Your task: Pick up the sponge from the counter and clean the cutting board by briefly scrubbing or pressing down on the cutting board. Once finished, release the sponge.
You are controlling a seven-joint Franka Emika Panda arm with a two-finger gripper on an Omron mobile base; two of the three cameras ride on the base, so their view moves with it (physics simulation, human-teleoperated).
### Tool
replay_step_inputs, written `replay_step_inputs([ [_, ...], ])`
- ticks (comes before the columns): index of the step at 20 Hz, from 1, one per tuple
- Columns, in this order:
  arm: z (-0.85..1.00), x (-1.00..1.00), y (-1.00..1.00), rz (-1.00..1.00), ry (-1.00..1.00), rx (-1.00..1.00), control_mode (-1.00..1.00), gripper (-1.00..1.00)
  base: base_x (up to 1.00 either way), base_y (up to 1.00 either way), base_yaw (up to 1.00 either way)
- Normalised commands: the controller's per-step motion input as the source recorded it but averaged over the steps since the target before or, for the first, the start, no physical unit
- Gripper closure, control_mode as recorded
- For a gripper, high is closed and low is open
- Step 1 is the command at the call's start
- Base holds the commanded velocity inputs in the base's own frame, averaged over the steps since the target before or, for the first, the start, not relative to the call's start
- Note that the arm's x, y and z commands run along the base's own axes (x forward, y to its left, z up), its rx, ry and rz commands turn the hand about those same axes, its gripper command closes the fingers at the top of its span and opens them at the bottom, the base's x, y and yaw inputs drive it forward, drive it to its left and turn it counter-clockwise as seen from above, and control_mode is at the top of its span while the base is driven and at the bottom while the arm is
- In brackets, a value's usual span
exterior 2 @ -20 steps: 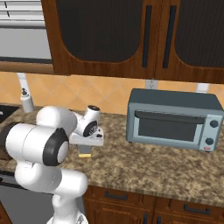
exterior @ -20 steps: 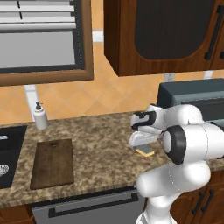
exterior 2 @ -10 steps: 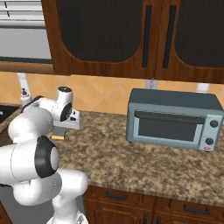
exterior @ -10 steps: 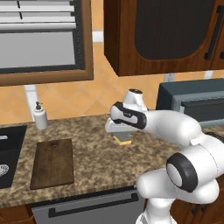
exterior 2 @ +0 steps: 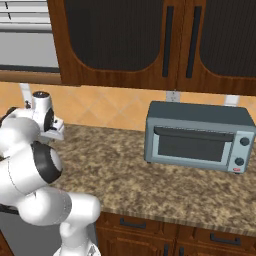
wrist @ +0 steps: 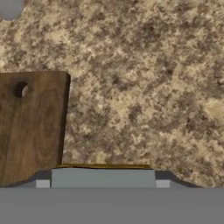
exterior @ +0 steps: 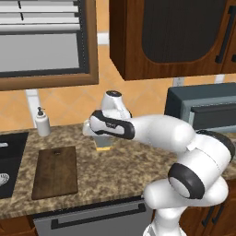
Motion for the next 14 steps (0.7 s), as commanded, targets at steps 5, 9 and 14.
replay_step_inputs([
  [5, 0.06, -0.04, 1.00, -0.03, -0.05, 0.00, -1.00, 1.00, 0.00, 0.00, 0.00],
  [9, 0.02, 0.44, 1.00, 0.00, 0.03, -0.04, -1.00, 1.00, 0.00, 0.00, 0.00],
  [14, -0.11, 0.39, 0.98, -0.13, 0.15, -0.05, -1.00, 1.00, 0.00, 0.00, 0.00],
])
